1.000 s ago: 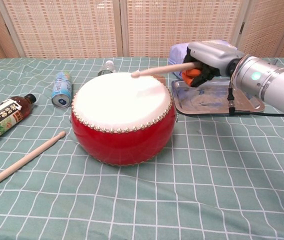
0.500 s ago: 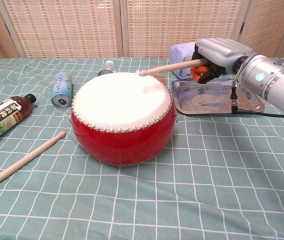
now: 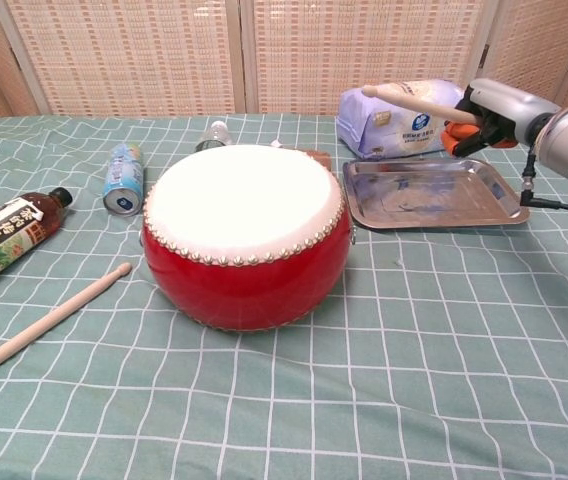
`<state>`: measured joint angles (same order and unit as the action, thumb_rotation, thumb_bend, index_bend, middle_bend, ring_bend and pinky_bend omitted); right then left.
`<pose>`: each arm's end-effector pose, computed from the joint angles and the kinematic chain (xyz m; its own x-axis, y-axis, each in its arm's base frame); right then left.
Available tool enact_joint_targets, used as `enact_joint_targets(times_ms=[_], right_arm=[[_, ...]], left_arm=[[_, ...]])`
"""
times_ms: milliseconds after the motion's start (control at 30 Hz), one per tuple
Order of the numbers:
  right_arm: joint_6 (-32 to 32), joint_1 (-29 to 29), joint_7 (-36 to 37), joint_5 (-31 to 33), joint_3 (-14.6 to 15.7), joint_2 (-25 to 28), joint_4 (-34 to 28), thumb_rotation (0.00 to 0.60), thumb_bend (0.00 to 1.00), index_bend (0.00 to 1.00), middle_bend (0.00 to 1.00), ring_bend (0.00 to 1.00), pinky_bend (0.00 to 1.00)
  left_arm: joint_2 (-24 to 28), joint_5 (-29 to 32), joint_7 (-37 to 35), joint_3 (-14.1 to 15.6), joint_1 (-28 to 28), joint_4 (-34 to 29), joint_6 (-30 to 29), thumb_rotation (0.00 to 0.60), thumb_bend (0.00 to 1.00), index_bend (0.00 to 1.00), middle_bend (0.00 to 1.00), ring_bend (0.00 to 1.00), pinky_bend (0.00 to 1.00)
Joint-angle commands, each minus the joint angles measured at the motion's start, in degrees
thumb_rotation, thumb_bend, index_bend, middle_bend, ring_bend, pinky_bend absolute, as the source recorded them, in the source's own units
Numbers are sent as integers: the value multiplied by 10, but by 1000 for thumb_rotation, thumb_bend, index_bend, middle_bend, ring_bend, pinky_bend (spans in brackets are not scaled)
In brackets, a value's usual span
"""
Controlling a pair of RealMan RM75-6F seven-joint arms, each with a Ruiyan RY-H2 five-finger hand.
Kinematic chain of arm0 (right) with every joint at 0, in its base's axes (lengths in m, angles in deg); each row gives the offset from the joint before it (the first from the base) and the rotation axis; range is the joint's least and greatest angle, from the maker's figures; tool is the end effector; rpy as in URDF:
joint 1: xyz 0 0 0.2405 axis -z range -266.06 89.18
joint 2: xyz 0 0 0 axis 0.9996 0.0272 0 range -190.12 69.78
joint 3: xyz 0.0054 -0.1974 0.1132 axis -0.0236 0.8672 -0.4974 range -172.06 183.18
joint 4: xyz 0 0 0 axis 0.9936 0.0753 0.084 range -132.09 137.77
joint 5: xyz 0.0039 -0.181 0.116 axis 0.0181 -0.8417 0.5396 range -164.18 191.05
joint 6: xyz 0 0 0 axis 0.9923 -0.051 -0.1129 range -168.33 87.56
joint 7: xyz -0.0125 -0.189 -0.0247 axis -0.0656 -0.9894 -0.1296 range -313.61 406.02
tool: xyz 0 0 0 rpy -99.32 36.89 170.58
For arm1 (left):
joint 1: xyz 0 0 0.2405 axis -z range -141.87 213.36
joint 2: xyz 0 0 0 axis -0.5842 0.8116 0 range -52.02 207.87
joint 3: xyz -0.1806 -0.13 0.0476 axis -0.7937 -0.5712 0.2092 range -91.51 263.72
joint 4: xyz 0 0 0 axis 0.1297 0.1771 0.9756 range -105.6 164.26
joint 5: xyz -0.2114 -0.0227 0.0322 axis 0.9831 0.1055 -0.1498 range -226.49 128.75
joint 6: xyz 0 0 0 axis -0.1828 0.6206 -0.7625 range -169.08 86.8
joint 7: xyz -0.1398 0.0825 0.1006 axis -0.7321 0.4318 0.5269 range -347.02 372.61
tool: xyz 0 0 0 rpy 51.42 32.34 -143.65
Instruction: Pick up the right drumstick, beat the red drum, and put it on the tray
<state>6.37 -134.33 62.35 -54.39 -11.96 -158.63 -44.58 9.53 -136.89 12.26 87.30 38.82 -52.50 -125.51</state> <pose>-0.1915 -0.4688 -0.0014 0.1302 -0.1859 0.9739 -0.9880 -0.1061 0.1119 -0.3245 0.2027 0.1210 0.4880 0.0925 0.8679 0.8722 -0.0140 -0.4889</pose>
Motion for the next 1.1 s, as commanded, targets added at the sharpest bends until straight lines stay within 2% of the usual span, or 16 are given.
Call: enact_joint_targets(times_ms=[33, 133, 167, 200, 267, 333, 400, 467, 500, 567, 667, 833, 1100], right_arm=[[-39, -17, 35, -15, 14, -31, 69, 600, 586, 1000, 985, 893, 890], [-61, -23, 65, -18, 16, -45, 105, 600, 507, 1000, 862, 731, 726], [-66, -26, 75, -23, 18, -50, 117, 600, 483, 992, 794, 661, 647], [-70, -27, 81, -26, 20, -51, 123, 600, 464, 961, 743, 612, 589], [-87, -30, 93, -33, 27, -53, 139, 600, 404, 809, 615, 475, 446], [-97, -32, 101, -40, 33, -54, 150, 600, 283, 525, 433, 261, 248], [-98, -32, 103, -42, 34, -54, 151, 600, 223, 407, 360, 180, 178], [-98, -32, 105, -44, 36, -54, 153, 600, 133, 239, 254, 84, 97], [-100, -32, 110, -48, 38, -52, 153, 600, 70, 119, 178, 33, 49], [-94, -29, 118, -57, 42, -41, 141, 600, 7, 7, 97, 0, 6], [-73, -21, 125, -68, 46, -24, 119, 600, 0, 0, 55, 0, 0], [-13, 0, 120, -87, 50, 15, 68, 600, 0, 0, 50, 0, 0], [43, 26, 41, -80, 42, 68, -18, 600, 1, 0, 50, 0, 0]], left_arm=[[1, 1, 1, -1, 0, -2, 1, 600, 225, 65, 4, 0, 32], [1, -1, 2, -1, 2, -4, 1, 600, 223, 65, 4, 0, 32], [1, -2, 3, -1, 3, -4, 1, 600, 223, 65, 4, 0, 32], [0, -2, 2, -2, 3, -4, 1, 600, 223, 65, 4, 0, 32], [-1, -2, 2, -3, 3, -3, 0, 600, 223, 65, 4, 0, 32], [-2, -4, 1, -4, 5, -2, -1, 600, 222, 65, 4, 0, 32], [-2, -4, 1, -4, 5, -2, -2, 600, 224, 65, 4, 0, 32], [-3, -5, 0, -4, 5, -2, -2, 600, 224, 65, 4, 0, 32], [-4, -9, -1, -5, 6, -3, -4, 600, 224, 65, 4, 0, 32], [-5, -14, -3, -5, 9, -3, -5, 600, 222, 65, 4, 0, 32], [-5, -17, -3, -6, 11, -5, -7, 600, 223, 65, 4, 0, 32], [-2, -25, -4, -4, 15, -10, -6, 600, 222, 65, 4, 0, 32], [-1, -29, -2, -4, 20, -16, -5, 600, 224, 65, 4, 0, 32]])
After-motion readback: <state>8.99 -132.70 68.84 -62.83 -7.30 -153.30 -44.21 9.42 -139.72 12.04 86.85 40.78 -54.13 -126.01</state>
